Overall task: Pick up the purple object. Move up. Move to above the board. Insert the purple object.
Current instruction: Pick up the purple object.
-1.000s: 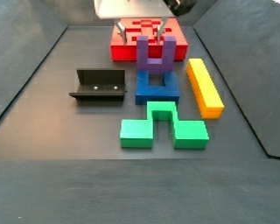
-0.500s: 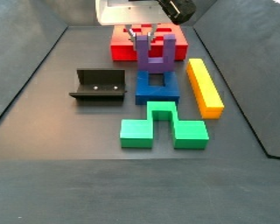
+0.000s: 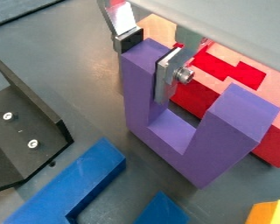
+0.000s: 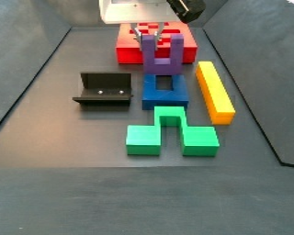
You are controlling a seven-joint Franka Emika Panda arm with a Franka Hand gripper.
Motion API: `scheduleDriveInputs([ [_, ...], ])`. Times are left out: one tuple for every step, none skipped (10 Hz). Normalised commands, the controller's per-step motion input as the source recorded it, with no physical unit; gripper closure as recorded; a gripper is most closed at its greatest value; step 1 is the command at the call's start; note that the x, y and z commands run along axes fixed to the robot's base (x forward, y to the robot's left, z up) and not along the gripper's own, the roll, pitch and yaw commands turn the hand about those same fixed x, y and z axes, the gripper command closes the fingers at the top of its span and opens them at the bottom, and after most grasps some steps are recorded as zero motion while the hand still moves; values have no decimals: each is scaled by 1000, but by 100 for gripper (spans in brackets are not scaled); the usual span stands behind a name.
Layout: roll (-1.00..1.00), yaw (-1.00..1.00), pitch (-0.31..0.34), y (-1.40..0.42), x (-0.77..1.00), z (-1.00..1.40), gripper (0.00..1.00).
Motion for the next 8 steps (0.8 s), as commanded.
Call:
scheduleDriveInputs([
  [0,0,0,0,0,0,100],
  [0,0,0,0,0,0,100],
  [0,0,0,0,0,0,100],
  [0,0,0,0,0,0,100],
  [0,0,0,0,0,0,100],
  [0,0,0,0,0,0,100],
  [0,0,0,0,0,0,100],
  [0,0,0,0,0,0,100],
])
